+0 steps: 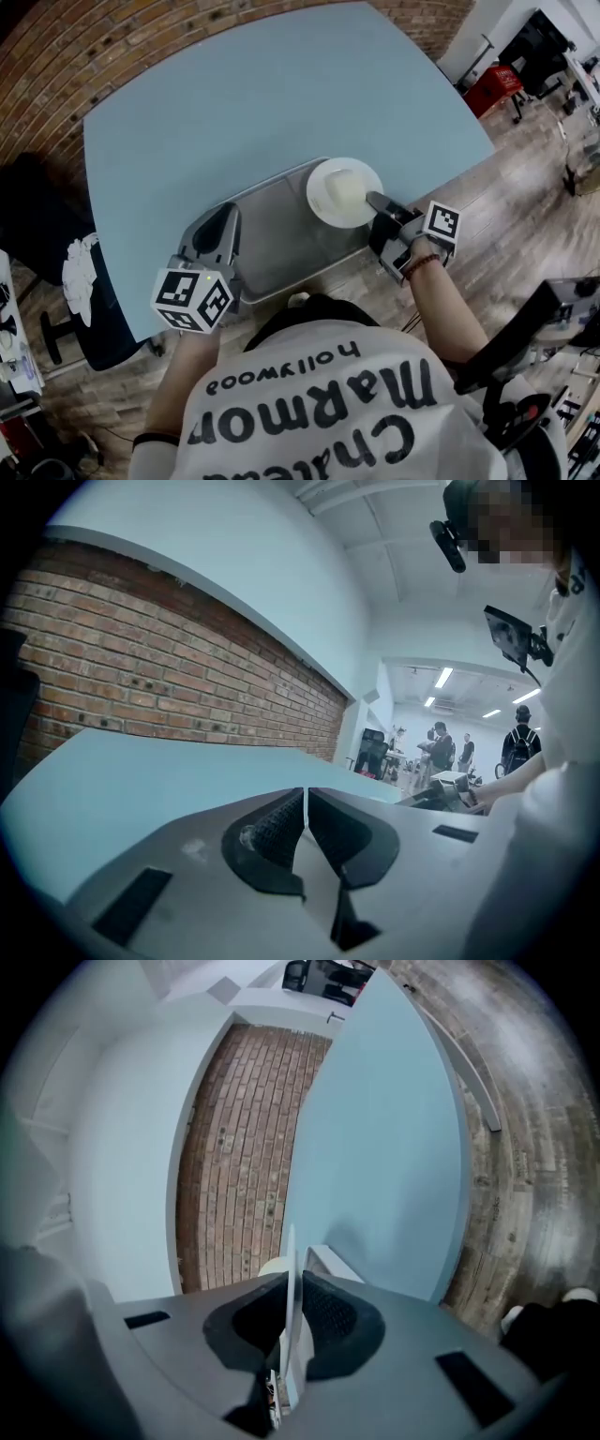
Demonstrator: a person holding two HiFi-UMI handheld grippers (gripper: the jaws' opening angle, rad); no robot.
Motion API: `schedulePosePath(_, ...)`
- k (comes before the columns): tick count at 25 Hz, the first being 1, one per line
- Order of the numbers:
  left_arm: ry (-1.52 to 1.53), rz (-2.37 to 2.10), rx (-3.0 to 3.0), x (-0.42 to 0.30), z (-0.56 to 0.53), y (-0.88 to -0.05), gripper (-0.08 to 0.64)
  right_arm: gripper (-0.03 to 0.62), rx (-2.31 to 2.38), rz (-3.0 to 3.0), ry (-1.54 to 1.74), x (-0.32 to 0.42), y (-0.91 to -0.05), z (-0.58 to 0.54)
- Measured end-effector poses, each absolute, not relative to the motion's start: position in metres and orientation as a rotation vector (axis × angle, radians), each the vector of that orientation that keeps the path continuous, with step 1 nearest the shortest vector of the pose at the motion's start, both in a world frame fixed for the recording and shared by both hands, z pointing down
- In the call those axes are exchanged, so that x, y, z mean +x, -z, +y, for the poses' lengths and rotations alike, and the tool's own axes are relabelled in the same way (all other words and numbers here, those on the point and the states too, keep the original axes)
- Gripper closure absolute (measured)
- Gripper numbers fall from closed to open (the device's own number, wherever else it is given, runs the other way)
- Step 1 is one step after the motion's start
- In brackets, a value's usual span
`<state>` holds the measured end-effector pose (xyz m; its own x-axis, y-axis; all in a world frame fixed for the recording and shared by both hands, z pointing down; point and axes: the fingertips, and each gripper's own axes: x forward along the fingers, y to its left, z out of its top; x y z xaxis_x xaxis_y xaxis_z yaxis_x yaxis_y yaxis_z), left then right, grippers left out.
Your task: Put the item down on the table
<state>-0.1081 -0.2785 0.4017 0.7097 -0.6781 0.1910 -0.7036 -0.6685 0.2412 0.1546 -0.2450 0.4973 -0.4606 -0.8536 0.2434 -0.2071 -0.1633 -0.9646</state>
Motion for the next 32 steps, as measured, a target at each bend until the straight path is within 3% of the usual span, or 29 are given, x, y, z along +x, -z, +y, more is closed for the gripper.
schedulePosePath(32, -0.079, -1.394, 2.460, -0.080, -0.300, -0.376, 0.540, 0.566, -1.219, 2.318, 1.857, 0.160, -0.520, -0.322)
